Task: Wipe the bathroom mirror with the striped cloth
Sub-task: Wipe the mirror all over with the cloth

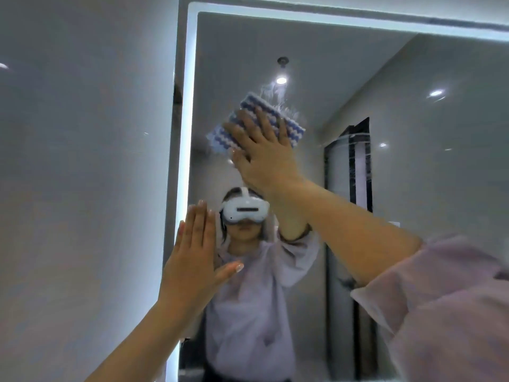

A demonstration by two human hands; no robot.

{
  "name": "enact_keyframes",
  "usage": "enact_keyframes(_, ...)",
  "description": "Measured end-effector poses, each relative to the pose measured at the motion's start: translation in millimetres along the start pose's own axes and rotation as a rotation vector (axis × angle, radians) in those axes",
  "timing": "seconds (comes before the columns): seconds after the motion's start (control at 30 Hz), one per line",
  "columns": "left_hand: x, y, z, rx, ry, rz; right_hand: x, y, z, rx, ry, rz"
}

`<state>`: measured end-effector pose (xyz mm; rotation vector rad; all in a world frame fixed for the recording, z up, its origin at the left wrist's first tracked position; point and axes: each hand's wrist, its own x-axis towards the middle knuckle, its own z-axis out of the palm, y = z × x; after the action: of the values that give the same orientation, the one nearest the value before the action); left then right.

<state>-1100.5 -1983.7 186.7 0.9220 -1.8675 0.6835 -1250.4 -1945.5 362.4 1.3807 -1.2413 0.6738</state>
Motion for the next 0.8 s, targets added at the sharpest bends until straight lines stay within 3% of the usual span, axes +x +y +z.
enact_keyframes(0.13, -1.6, -0.5, -0.1, 0.02, -0.022, -0.016, 14.1, 14.0, -2.4, 0.093, 0.064, 0.402)
enact_keyframes(0.2, -2.4, -0.8, 0.6, 0.013, -0.023, -0.021, 10.1, -1.3, 0.4, 0.095, 0.086, 0.469)
enact_keyframes(0.27, -1.8, -0.5, 1.6, -0.001, -0.013, -0.026, -3.9, -21.7, 5.7, 0.084, 0.079, 0.363)
enact_keyframes(0.4, -0.6, 1.2, 0.0, -0.011, -0.003, -0.006, -38.8, -49.6, 15.8, 0.025, -0.039, -0.034)
enact_keyframes(0.57, 0.6, 0.3, 0.0, -0.019, -0.006, -0.013, -34.3, -41.1, 12.0, -0.026, -0.104, -0.183)
enact_keyframes(0.63, -0.7, -0.8, 0.2, -0.025, -0.011, -0.01, -23.5, -20.6, 7.9, -0.006, -0.064, -0.057)
enact_keyframes(0.73, -2.4, -0.6, 1.0, -0.005, -0.011, -0.013, -9.6, 4.7, 2.3, 0.126, 0.029, 0.349)
enact_keyframes(0.8, -2.6, -0.1, 1.8, -0.007, -0.012, -0.017, -10.1, 1.0, 4.5, 0.122, 0.064, 0.488)
